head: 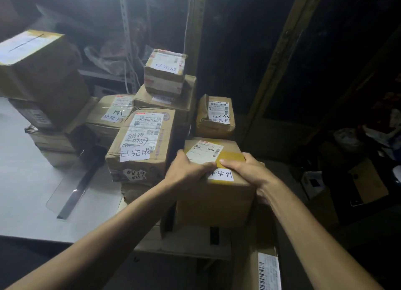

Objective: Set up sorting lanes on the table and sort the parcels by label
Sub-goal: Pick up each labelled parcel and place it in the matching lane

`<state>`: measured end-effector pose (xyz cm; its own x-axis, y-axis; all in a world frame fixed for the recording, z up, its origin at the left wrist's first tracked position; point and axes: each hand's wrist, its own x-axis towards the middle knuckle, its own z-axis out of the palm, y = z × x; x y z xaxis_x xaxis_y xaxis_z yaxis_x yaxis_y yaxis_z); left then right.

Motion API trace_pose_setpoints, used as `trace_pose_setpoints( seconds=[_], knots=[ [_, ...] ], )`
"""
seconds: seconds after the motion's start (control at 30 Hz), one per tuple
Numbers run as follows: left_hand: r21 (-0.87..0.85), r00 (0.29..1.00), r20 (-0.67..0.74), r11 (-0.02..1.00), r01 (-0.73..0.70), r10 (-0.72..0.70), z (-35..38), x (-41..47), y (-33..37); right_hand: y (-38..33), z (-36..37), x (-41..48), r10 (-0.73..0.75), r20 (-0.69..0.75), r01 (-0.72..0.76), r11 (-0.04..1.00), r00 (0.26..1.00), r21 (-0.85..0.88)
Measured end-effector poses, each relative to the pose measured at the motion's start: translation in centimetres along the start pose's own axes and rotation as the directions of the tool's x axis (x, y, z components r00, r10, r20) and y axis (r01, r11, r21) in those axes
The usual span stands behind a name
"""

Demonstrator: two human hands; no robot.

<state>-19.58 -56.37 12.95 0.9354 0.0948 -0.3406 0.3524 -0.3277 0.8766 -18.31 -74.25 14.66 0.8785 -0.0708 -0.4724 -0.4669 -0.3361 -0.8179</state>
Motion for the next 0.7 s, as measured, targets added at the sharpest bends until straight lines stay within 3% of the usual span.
trace_pose_setpoints(
  seconds=[0.1,0.17,0.33,0.7],
  knots=[
    [-0.003,0.999,0.001,0.999,-0.043,0.043,0.4,0.1,-0.5,0.6,0.5,-0.1,-0.123,-0.014,0.117,0.972,0.992,-0.206],
    [0.052,0.995,0.009,0.994,-0.095,0.095,0.6,-0.1,-0.8,1.7,1.1,0.6,-0.124,0.000,0.119,0.954,0.992,-0.274],
    [0.127,0.976,-0.004,0.968,-0.216,0.218,0.8,-0.6,-1.9,3.1,2.7,1.3,-0.108,0.026,0.111,0.964,0.994,-0.243],
    [0.045,0.994,0.024,0.993,-0.106,0.105,1.4,-0.3,-2.3,0.9,0.9,0.5,-0.147,0.022,0.145,0.913,0.989,-0.382]
  ],
)
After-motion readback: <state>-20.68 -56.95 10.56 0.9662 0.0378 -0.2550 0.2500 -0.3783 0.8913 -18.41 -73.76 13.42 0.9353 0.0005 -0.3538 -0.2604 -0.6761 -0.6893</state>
